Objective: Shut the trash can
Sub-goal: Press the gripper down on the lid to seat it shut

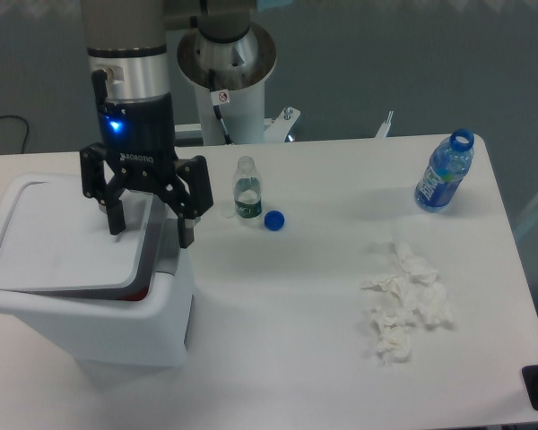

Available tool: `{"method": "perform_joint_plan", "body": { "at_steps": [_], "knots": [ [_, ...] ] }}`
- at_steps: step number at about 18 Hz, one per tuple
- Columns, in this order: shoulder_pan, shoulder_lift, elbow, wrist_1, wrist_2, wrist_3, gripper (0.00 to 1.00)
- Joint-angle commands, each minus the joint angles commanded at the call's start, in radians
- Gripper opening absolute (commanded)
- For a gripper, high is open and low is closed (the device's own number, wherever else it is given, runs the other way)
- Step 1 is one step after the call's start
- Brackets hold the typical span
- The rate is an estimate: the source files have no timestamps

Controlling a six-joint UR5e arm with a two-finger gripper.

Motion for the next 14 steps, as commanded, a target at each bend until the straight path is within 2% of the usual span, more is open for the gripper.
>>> {"method": "perform_joint_plan", "body": {
  "at_steps": [14],
  "knots": [
    [0.020, -0.025, -0.008, 0.003, 0.000, 0.002, 1.00]
  ]
}}
